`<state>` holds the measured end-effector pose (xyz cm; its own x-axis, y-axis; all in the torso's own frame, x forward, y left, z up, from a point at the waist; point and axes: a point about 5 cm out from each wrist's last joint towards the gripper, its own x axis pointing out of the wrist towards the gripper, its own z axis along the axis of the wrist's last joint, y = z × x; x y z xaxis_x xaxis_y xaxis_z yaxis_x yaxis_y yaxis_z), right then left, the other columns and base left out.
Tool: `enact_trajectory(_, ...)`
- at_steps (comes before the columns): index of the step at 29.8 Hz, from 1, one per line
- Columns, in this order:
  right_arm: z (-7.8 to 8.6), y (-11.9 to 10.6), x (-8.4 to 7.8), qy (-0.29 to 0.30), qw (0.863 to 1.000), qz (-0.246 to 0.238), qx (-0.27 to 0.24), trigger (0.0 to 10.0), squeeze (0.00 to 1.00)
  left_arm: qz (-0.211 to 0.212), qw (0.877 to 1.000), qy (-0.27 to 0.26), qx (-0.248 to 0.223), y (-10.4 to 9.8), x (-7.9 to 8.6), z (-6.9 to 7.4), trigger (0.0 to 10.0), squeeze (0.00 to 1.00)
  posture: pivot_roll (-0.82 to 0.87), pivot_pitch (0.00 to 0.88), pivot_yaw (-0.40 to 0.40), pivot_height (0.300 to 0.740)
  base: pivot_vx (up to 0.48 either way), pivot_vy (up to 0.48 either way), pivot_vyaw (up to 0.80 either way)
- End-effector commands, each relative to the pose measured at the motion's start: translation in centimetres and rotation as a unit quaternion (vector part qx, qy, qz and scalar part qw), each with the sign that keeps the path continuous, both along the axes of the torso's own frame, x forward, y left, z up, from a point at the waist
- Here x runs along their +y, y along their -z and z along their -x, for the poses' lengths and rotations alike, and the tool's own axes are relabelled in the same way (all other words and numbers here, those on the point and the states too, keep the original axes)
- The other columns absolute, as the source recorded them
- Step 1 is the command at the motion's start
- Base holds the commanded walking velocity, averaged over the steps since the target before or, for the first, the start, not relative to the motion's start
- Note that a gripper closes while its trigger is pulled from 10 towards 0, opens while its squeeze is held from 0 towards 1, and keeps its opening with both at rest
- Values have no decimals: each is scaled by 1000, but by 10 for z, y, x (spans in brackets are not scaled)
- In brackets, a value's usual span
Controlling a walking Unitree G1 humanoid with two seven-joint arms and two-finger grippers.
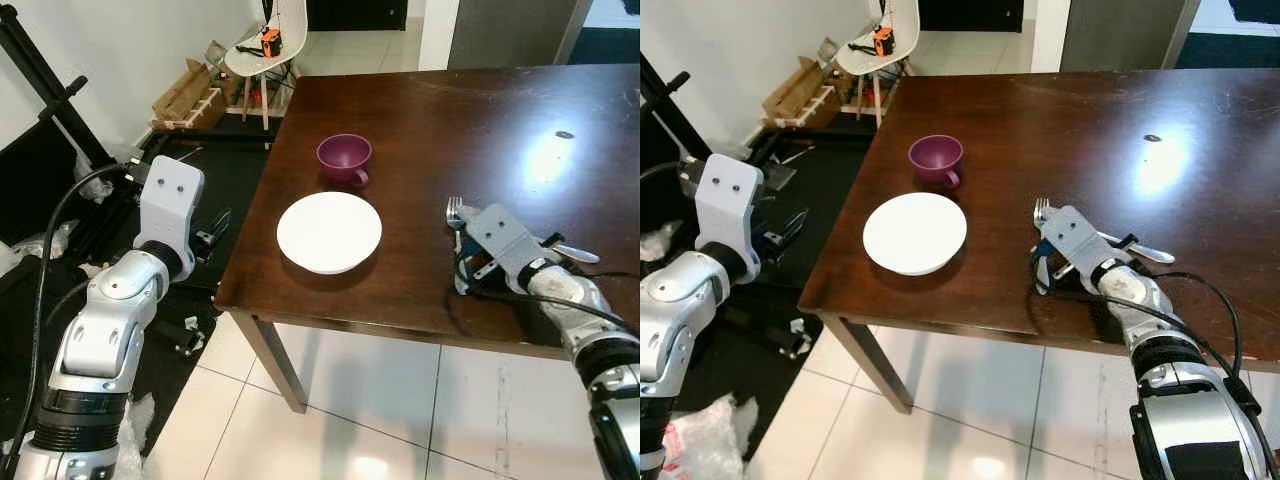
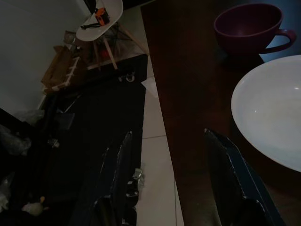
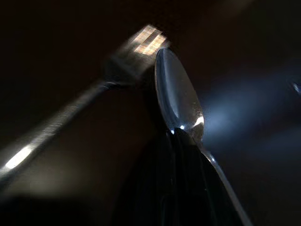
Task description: Setting the table
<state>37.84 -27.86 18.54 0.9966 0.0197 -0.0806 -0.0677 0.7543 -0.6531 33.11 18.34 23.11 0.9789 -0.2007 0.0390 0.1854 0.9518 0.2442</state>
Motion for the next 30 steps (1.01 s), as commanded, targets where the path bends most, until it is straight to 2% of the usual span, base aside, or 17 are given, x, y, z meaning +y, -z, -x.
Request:
enact_trajectory(1, -3, -6, -2, 16, 999, -32, -9, 627, 0, -2, 1000, -6, 8, 4, 4, 1, 10000, 0, 130, 117, 265, 740, 0, 0, 0)
enact_trajectory(2, -4, -11, -4, 24, 998, -60, -12, 627, 0, -1, 1000, -6, 8, 5, 3, 0, 10000, 0, 117, 116, 264, 740, 0, 0, 0)
enact_trajectory(3, -5, -15, -6, 31, 994, -108, -15, 10000, 0, 0, 1000, -4, 8, 6, 2, 0, 10000, 0, 117, 116, 264, 740, 0, 0, 0)
enact_trajectory(4, -6, -18, -8, 34, 988, -149, -15, 10000, 0, 1, 1000, -3, 9, 6, 1, 0, 10000, 0, 111, 117, 262, 740, 0, 0, 0)
enact_trajectory(5, -6, -18, -8, 34, 988, -149, -15, 10000, 0, 1, 1000, -3, 9, 6, 1, 0, 10000, 0, 111, 117, 262, 740, 0, 0, 0)
enact_trajectory(7, -7, -21, -7, 31, 975, -221, -16, 10000, 0, 4, 1000, -1, 9, 7, -1, -1, 10000, 0, 106, 117, 261, 740, 0, 0, 0)
enact_trajectory(9, -8, -23, -6, 26, 963, -269, -18, 10000, 0, 5, 1000, 0, 8, 7, -2, -1, 10000, 0, 105, 118, 260, 740, 0, 0, 0)
enact_trajectory(13, -10, -23, -3, 22, 951, -307, -16, 10000, 0, 5, 1000, 0, 8, 7, -3, -2, 10000, 0, 106, 118, 259, 740, 0, 0, 0)
enact_trajectory(16, -11, -24, -2, 22, 950, -312, -15, 10000, 0, 6, 1000, 0, 7, 6, -2, -2, 10000, 0, 108, 118, 258, 740, 0, 0, 0)
enact_trajectory(17, -11, -26, -3, 25, 955, -295, -19, 10000, 0, 7, 1000, -1, 7, 6, -2, -2, 10000, 0, 108, 118, 258, 740, 0, 0, 0)
enact_trajectory(19, -9, -36, -9, 32, 974, -218, -44, 10000, 0, 7, 1000, -2, 7, 7, -1, -1, 10000, 0, 108, 118, 258, 740, 0, 0, 0)
enact_trajectory(20, -8, -42, -14, 42, 985, -156, -56, 10000, 0, 7, 1000, -3, 7, 7, -1, -1, 10000, 0, 108, 118, 258, 740, 0, 0, 0)
enact_trajectory(21, -8, -42, -14, 42, 985, -156, -56, 10000, 0, 7, 1000, -3, 7, 7, -1, -1, 10000, 0, 108, 118, 258, 740, 0, 0, 0)
enact_trajectory(23, -5, -48, -21, 55, 992, -88, -69, 10000, 0, 7, 1000, -3, 8, 7, -1, -1, 10000, 0, 102, 123, 258, 740, 0, 0, 0)
enact_trajectory(24, -1, -52, -31, 78, 993, -46, -80, 10000, 0, 7, 1000, -2, 9, 8, -1, -1, 10000, 0, 98, 127, 262, 740, 0, 0, 0)
enact_trajectory(27, 5, -48, -43, 107, 991, -14, -74, 10000, 0, 7, 1000, -1, 10, 7, -1, -2, 10000, 0, 97, 130, 267, 740, 0, 0, 0)
enact_trajectory(30, 11, -38, -52, 129, 990, -10, -58, 10000, 0, 6, 1000, 0, 10, 7, 0, -2, 10000, 0, 98, 134, 276, 740, 0, 0, 0)
